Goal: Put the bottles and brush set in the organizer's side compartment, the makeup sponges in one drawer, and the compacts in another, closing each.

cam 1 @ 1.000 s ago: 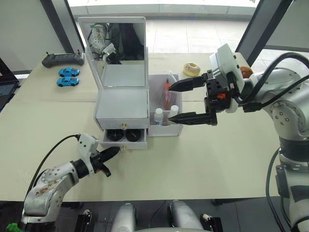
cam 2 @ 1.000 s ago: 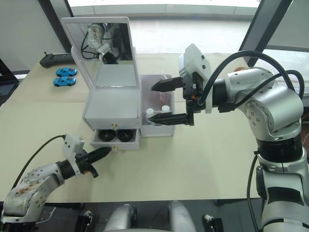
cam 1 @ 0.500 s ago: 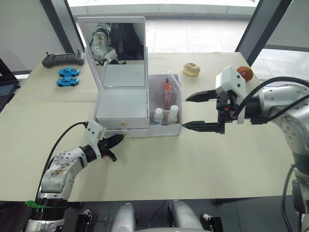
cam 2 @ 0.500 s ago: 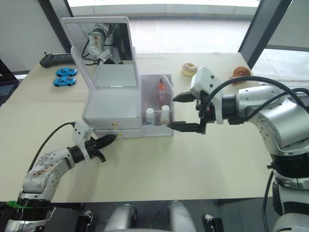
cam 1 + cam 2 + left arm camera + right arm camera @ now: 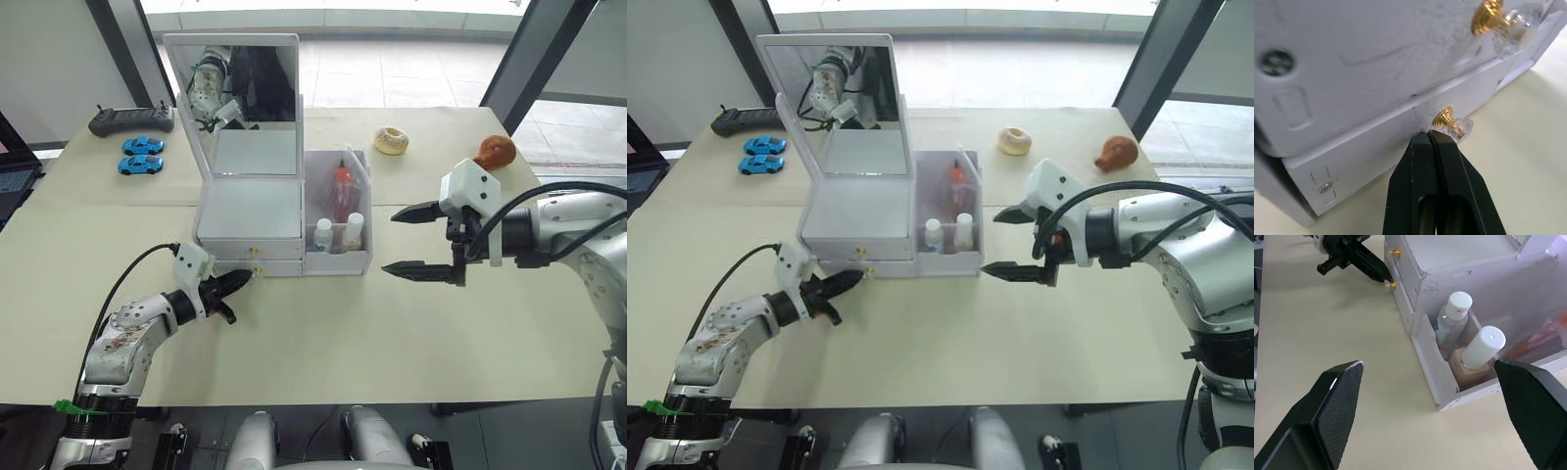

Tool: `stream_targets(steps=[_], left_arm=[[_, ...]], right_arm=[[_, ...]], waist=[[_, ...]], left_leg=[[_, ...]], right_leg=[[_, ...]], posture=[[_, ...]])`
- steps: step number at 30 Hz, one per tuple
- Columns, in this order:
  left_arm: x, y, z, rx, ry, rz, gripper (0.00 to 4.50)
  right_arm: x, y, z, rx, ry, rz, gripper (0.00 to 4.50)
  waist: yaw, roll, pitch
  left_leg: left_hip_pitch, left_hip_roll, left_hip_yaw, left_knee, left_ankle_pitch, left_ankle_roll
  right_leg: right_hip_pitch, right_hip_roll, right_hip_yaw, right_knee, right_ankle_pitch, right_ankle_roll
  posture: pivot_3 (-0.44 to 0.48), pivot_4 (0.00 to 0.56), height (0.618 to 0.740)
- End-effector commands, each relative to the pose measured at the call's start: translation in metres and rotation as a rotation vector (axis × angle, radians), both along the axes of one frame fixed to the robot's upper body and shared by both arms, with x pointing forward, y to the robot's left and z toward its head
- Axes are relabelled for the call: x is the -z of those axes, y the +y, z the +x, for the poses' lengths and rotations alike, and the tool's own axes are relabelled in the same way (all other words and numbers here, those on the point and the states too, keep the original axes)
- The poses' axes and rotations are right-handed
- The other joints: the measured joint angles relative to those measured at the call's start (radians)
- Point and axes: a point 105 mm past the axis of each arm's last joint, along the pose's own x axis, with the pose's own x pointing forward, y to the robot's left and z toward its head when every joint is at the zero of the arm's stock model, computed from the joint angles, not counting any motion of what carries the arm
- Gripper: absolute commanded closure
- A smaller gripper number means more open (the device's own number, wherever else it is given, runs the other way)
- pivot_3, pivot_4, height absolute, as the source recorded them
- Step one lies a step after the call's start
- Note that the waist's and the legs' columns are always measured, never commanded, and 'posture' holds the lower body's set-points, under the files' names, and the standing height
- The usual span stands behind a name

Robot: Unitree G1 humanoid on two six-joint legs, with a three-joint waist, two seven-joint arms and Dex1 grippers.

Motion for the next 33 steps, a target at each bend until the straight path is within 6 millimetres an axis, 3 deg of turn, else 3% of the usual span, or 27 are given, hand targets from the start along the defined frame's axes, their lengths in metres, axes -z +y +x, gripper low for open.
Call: stream_targets(steps=[1,13,17,19,24,26,29,33], left_arm=[[-0.019,0.005,0.006,-0.013,-0.080,0.008,4.46],[-0.015,-0.005,0.012,-0.001,-0.040,-0.021,4.46],[-0.024,0.005,0.008,-0.006,-0.061,-0.036,4.46],[-0.024,0.021,0.008,-0.046,-0.059,0.003,4.46],[-0.032,0.065,-0.006,-0.096,-0.063,0.060,3.33],[-0.029,0.090,-0.012,-0.133,-0.045,0.153,2.75],[-0.043,0.128,-0.012,-0.237,-0.061,0.191,1.75],[-0.057,0.153,-0.013,-0.266,-0.061,0.228,0.47]], right_arm=[[-0.008,-0.001,0.000,-0.008,-0.053,-0.016,0.00],[-0.007,-0.002,0.004,-0.002,-0.071,0.006,0.00],[0.003,-0.011,0.009,0.076,0.020,0.116,0.00],[0.015,-0.023,0.012,0.136,0.068,0.161,0.00],[0.032,-0.061,0.009,0.293,0.138,0.315,0.00],[0.032,-0.074,0.006,0.346,0.122,0.347,0.00],[0.033,-0.087,0.004,0.412,0.092,0.380,0.00],[0.045,-0.112,0.007,0.511,0.012,0.342,0.00]], waist=[[-0.001,0.000,0.000],[0.006,0.000,0.000],[0.005,-0.001,0.000],[0.004,-0.002,0.000],[-0.003,-0.003,0.000],[-0.005,-0.002,0.000],[-0.004,0.000,0.000],[-0.001,-0.001,0.000]], left_leg=[[0.000,0.000,0.000,0.000,0.000,0.000],[0.000,0.000,0.000,0.001,0.000,0.000],[0.000,0.000,0.000,0.001,0.000,0.000],[-0.001,0.000,-0.001,0.001,0.000,0.000],[0.000,0.000,-0.001,0.000,0.000,0.000],[0.001,0.001,-0.002,-0.001,0.000,0.000],[0.001,0.000,-0.002,-0.001,0.000,0.000],[0.001,0.000,-0.001,-0.001,0.000,0.000]], right_leg=[[0.000,0.000,0.000,0.000,0.000,0.000],[0.000,0.000,0.000,0.000,-0.001,0.002],[0.001,0.000,0.000,0.000,-0.001,0.002],[0.001,0.000,0.000,0.000,0.000,0.001],[0.000,0.001,0.000,0.001,0.001,-0.001],[0.000,0.003,0.000,0.001,0.001,-0.001],[0.000,0.002,0.001,0.001,-0.003,0.005],[0.000,0.002,0.001,0.000,-0.003,0.006]], posture=[[0.000,0.150,0.740],[0.000,0.150,0.740],[0.000,0.150,0.740],[0.000,0.150,0.740],[0.000,0.150,0.740],[0.000,0.150,0.740],[0.000,0.150,0.740],[0.000,0.150,0.740]])
